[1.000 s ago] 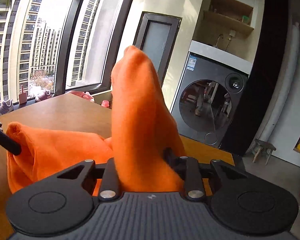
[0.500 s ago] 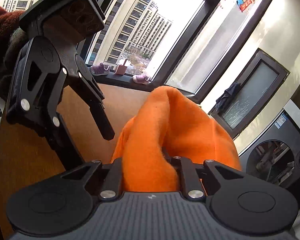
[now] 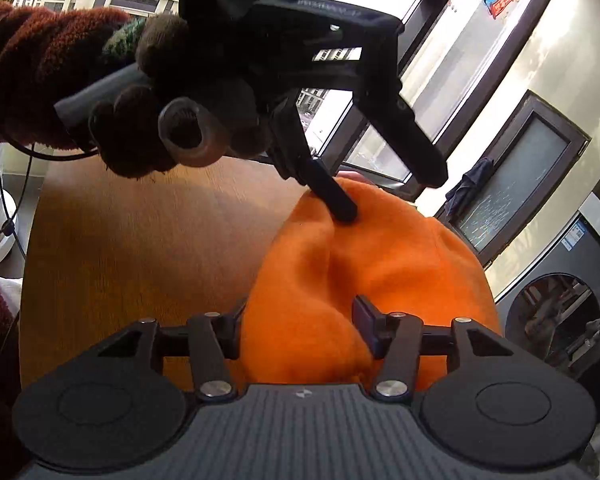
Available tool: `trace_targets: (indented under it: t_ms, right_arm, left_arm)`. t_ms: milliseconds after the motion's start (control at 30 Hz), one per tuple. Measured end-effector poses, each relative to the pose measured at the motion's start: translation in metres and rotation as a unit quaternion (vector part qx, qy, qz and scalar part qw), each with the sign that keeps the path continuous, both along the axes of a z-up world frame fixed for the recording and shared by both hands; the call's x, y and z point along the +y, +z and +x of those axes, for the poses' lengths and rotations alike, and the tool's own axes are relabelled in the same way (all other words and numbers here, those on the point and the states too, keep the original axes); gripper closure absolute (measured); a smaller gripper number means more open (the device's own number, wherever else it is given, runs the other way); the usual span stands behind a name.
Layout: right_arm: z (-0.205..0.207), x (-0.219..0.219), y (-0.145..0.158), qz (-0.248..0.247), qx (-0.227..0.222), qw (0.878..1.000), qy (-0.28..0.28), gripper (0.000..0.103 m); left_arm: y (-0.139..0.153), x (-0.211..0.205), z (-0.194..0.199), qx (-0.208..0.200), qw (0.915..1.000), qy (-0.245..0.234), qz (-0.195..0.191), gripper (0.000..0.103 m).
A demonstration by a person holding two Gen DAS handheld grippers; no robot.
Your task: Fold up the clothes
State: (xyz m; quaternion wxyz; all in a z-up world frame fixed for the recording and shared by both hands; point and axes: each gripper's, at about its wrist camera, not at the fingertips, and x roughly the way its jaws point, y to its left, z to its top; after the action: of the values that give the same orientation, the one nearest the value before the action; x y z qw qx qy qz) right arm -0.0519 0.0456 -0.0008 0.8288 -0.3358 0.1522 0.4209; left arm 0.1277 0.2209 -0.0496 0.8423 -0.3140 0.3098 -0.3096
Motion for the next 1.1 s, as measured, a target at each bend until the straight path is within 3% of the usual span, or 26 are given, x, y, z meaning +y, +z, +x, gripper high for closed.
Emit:
trace_targets:
  t_ms: [33, 100, 233, 333, 433, 467, 533, 567, 700, 800, 900, 933, 1000, 1067, 1100]
  right_arm:
    - [-0.002, -0.011, 0.014, 0.019, 0.004, 1.0, -0.001, 0.018]
    - [-0.004, -0.034, 0.042, 0.066, 0.006, 0.998, -0.011, 0.0]
    - [0.032, -0.06, 0.072, 0.141, 0.031, 0.988, -0.056, 0.0]
    - [0.066, -0.059, 0.05, 0.126, 0.066, 0.985, -0.101, 0.0]
    - [0.097, -0.032, -0.012, 0.02, 0.125, 0.978, -0.163, 0.0]
    - [0.101, -0.029, -0.024, 0.019, 0.143, 0.974, -0.176, 0.0]
    - [0.106, -0.034, -0.036, 0.077, 0.175, 0.962, -0.197, 0.0]
    - [0.108, -0.034, -0.038, 0.082, 0.184, 0.958, -0.202, 0.0]
    - [0.111, -0.039, -0.025, 0.089, 0.205, 0.954, -0.198, 0.0]
    - [0.104, -0.057, 0.005, 0.145, 0.191, 0.955, -0.177, 0.0]
    - [0.102, -0.076, 0.029, 0.201, 0.136, 0.949, -0.199, 0.0]
    - [0.105, -0.079, 0.027, 0.198, 0.118, 0.947, -0.223, 0.0]
    - [0.12, -0.075, 0.006, 0.143, 0.09, 0.945, -0.282, 0.0]
    - [0.131, -0.074, -0.023, 0.102, 0.089, 0.943, -0.304, 0.0]
    - [0.134, -0.076, -0.025, 0.113, 0.098, 0.94, -0.307, 0.0]
  left_arm:
    - [-0.011, -0.002, 0.005, 0.016, 0.9999, 0.001, 0.001, 0.0]
    - [-0.023, -0.002, 0.009, 0.026, 0.9997, 0.004, -0.002, 0.0]
    - [-0.028, 0.004, 0.006, 0.026, 0.9996, 0.006, -0.009, 0.0]
    - [-0.03, 0.007, 0.006, 0.034, 0.9993, 0.015, -0.009, 0.0]
    - [-0.03, 0.008, 0.009, 0.044, 0.9988, 0.022, -0.007, 0.0]
    - [-0.03, 0.008, 0.009, 0.046, 0.9987, 0.023, -0.006, 0.0]
    - [-0.031, 0.009, 0.009, 0.049, 0.9985, 0.025, -0.005, 0.0]
    - [-0.031, 0.009, 0.008, 0.051, 0.9983, 0.026, -0.005, 0.0]
    - [-0.028, 0.003, 0.015, 0.052, 0.9982, 0.027, 0.01, 0.0]
    - [-0.025, -0.004, 0.02, 0.048, 0.9981, 0.027, 0.028, 0.0]
    - [-0.02, -0.011, 0.023, 0.044, 0.9976, 0.028, 0.046, 0.0]
    - [-0.018, -0.014, 0.023, 0.042, 0.9972, 0.029, 0.056, 0.0]
    - [-0.013, -0.021, 0.019, 0.034, 0.9959, 0.031, 0.078, 0.0]
    - [-0.005, -0.03, 0.014, 0.015, 0.9948, 0.024, 0.098, 0.0]
    - [-0.001, -0.036, 0.011, 0.008, 0.9926, 0.025, 0.118, 0.0]
